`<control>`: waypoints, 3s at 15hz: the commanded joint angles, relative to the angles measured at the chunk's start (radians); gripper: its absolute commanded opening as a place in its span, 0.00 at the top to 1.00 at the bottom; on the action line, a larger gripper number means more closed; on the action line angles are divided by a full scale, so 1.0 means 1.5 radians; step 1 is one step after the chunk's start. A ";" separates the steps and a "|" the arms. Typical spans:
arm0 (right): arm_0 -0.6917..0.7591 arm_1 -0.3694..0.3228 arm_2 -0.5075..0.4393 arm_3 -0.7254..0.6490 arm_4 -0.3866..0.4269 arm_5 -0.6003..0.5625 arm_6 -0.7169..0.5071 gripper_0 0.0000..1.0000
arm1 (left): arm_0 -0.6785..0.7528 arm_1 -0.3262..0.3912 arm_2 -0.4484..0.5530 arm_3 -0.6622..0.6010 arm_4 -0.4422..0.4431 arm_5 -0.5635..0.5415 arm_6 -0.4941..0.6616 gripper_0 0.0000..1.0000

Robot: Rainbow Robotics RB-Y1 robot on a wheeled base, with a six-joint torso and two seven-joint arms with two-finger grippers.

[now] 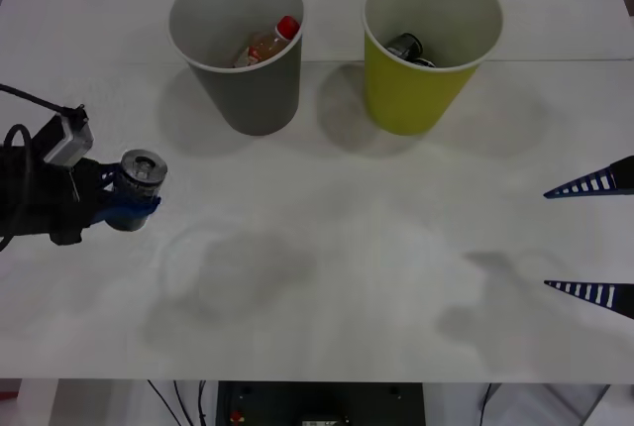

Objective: Put the can into the green bin and the plastic bottle into the gray bin

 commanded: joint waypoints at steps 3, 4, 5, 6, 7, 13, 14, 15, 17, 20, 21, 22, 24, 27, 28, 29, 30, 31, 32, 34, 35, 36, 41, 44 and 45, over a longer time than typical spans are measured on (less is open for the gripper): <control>0.000 0.000 0.000 0.000 0.000 0.000 0.000 0.00 | -0.090 -0.028 -0.054 -0.130 -0.114 -0.080 0.201 1.00; 0.000 0.000 0.000 0.000 0.000 0.000 0.000 0.00 | -0.110 -0.048 -0.055 -0.148 -0.131 -0.106 0.233 1.00; 0.000 0.000 0.000 0.000 0.000 0.000 0.000 0.00 | -0.130 -0.068 -0.055 -0.159 -0.140 -0.129 0.257 1.00; 0.000 0.000 0.000 0.000 0.000 0.000 0.000 0.00 | -0.149 -0.083 -0.055 -0.164 -0.144 -0.147 0.277 1.00; 0.000 0.000 0.000 0.000 0.000 0.000 0.000 0.00 | -0.172 -0.093 -0.063 -0.167 -0.155 -0.150 0.296 1.00; 0.000 0.000 0.000 0.000 0.000 0.000 0.000 0.00 | -0.332 -0.105 -0.233 -0.173 -0.282 -0.150 0.448 1.00; 0.000 0.000 0.000 0.000 0.000 0.000 0.000 0.00 | -0.367 -0.120 -0.258 -0.162 -0.299 -0.150 0.480 1.00; 0.000 0.000 0.000 0.000 0.000 0.000 0.000 0.00 | -0.396 -0.133 -0.271 -0.145 -0.305 -0.150 0.483 1.00; 0.000 0.000 0.000 0.000 0.000 0.000 0.000 0.00 | -0.462 -0.169 -0.272 -0.087 -0.307 -0.150 0.481 1.00; 0.000 0.000 0.000 0.000 0.000 0.000 0.000 0.00 | -0.549 -0.220 -0.272 0.014 -0.319 -0.150 0.480 1.00; 0.000 0.000 0.000 0.000 0.000 0.000 0.000 0.00 | -0.587 -0.243 -0.272 0.051 -0.336 -0.150 0.480 1.00; 0.000 0.000 0.000 0.000 0.000 0.000 0.000 0.00 | -0.617 -0.261 -0.272 0.081 -0.349 -0.150 0.480 1.00; 0.000 0.000 0.000 0.000 0.000 0.000 0.000 0.00 | -0.679 -0.303 -0.272 0.160 -0.378 -0.150 0.480 1.00; 0.000 0.000 0.000 0.000 0.000 0.000 0.000 0.00 | -0.777 -0.337 -0.307 0.268 -0.422 -0.150 0.480 1.00; 0.000 0.000 0.000 0.000 0.000 0.000 0.000 0.00 | -0.808 -0.350 -0.318 0.305 -0.437 -0.150 0.480 1.00; 0.000 0.000 0.000 0.000 0.000 0.000 0.000 0.00 | -0.830 -0.359 -0.318 0.337 -0.443 -0.150 0.480 0.99; 0.000 0.000 0.000 0.000 0.000 0.000 0.000 0.00 | -0.849 -0.368 -0.318 0.370 -0.451 -0.150 0.480 1.00; 0.000 0.000 0.000 0.000 0.000 0.000 0.000 0.00 | -0.862 -0.376 -0.318 0.400 -0.465 -0.150 0.479 0.99; 0.000 0.000 0.000 0.000 0.000 0.000 0.000 0.00 | -0.874 -0.388 -0.318 0.433 -0.486 -0.150 0.476 0.99; 0.000 0.000 0.000 0.000 0.000 0.000 0.000 0.00 | -0.904 -0.403 -0.318 0.516 -0.503 -0.123 0.463 1.00; 0.000 0.000 0.000 0.000 0.000 0.000 0.000 0.00 | -0.917 -0.410 -0.318 0.553 -0.508 -0.095 0.459 1.00; 0.000 0.000 0.000 0.000 0.000 0.000 0.000 0.00 | -0.931 -0.415 -0.318 0.588 -0.510 -0.060 0.459 1.00; 0.000 0.000 0.000 0.000 0.000 0.000 0.000 0.00 | -0.941 -0.436 -0.318 0.685 -0.517 0.064 0.428 1.00; 0.000 0.000 0.000 0.000 0.000 0.000 0.000 0.00 | -0.941 -0.463 -0.318 0.730 -0.520 0.115 0.415 0.99; 0.000 0.000 0.000 0.000 0.000 0.000 0.000 0.00 | -0.941 -0.467 -0.318 0.735 -0.523 0.120 0.415 1.00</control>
